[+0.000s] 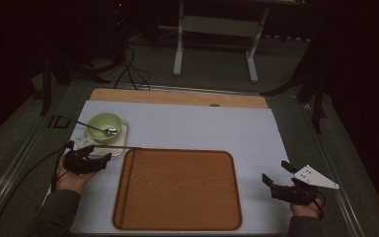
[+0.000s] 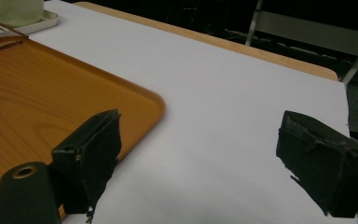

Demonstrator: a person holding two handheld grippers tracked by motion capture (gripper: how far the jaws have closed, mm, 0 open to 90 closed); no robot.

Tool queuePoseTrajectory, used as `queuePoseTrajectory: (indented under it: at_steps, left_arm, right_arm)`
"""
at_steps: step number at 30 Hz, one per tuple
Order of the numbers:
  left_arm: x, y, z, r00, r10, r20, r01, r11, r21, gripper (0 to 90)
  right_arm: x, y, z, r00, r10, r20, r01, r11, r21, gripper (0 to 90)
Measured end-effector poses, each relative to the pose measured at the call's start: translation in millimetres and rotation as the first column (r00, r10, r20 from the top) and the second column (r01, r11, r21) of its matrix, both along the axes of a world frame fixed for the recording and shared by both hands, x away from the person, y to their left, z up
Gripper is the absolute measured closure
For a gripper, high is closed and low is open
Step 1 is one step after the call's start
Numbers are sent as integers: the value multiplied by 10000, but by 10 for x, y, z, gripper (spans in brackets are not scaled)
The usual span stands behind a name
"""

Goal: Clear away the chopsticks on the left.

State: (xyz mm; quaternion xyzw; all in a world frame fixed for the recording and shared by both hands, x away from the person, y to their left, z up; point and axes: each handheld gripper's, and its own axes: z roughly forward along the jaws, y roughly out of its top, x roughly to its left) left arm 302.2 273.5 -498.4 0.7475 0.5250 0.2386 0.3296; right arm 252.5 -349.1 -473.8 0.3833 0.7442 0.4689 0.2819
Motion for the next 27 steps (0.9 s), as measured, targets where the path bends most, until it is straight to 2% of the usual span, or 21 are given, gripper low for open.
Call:
queuePoseTrajectory:
  at_steps: [8, 15, 20, 27]
  left_arm:
    - [139, 108, -20, 9993, 314, -201, -310, 9993, 217, 304]
    - [263, 176, -119, 9994, 203, -271, -190, 9987, 465, 285]
    - [322, 187, -136, 9998, 98, -177, -90, 9989, 458, 305]
    - [371, 214, -197, 9995, 189, -269, -180, 9993, 329, 329]
  right_arm:
    - [-2, -2, 1, 10000, 0, -8, 0, 10000, 3, 136]
    - [-3, 2, 1, 10000, 42, -19, -42, 10000, -24, 136]
    - [-7, -4, 3, 10000, 16, -21, -16, 10000, -5, 136]
    - [-12, -6, 5, 10000, 4, 20, -4, 10000, -24, 136]
